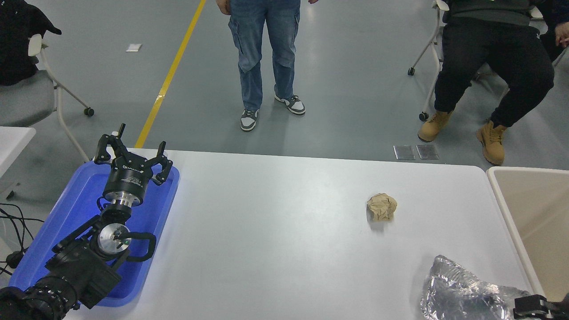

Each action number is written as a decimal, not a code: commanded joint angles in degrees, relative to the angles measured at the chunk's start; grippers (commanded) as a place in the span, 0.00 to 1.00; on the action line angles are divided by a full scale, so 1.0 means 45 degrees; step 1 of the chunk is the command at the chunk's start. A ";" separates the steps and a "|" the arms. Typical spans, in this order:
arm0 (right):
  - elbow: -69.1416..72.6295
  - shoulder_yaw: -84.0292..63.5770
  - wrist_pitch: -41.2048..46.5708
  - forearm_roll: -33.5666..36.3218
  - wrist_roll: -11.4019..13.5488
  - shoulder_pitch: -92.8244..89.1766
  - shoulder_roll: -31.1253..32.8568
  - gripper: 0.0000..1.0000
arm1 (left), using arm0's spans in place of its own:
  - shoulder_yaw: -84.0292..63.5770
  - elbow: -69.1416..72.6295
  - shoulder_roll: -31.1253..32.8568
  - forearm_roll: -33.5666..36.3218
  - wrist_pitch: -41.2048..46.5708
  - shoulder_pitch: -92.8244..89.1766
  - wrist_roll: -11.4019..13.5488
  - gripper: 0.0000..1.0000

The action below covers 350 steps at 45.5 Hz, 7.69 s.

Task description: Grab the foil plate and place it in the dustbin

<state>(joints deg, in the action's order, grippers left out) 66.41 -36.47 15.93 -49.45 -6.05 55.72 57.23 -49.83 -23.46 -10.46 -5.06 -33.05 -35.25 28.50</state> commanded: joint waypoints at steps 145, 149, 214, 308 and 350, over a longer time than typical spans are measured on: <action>-0.0050 0.0664 0.6459 -0.1785 0.0036 1.0529 0.0056 0.00 | 0.0000 0.0000 0.0000 0.0012 -0.0020 -0.0017 -0.0005 1.00; -0.0421 0.0157 0.6459 -0.1609 0.0036 1.0509 0.0056 0.00 | 0.0000 0.0000 0.0000 0.0012 0.0000 -0.0017 -0.0005 1.00; -1.2688 0.0175 0.0835 0.8938 0.0076 -0.2634 -0.2560 0.00 | 0.0000 0.0000 0.0000 0.0011 0.0000 -0.0017 0.0015 1.00; -1.1459 -0.3242 -0.0338 0.8958 0.0056 0.3710 -0.6681 1.00 | 0.0000 0.0000 0.0000 0.0012 0.0000 -0.0017 0.0014 1.00; 0.0356 -0.7773 0.3353 0.8997 0.0076 1.2695 -0.8538 1.00 | 0.0000 0.0000 0.0000 -0.0008 0.0000 -0.0017 -0.0005 1.00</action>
<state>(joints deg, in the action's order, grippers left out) 54.39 -68.01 26.36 -9.13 -5.72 103.51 18.43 -49.83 -23.47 -10.46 -5.06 -33.07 -35.30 28.50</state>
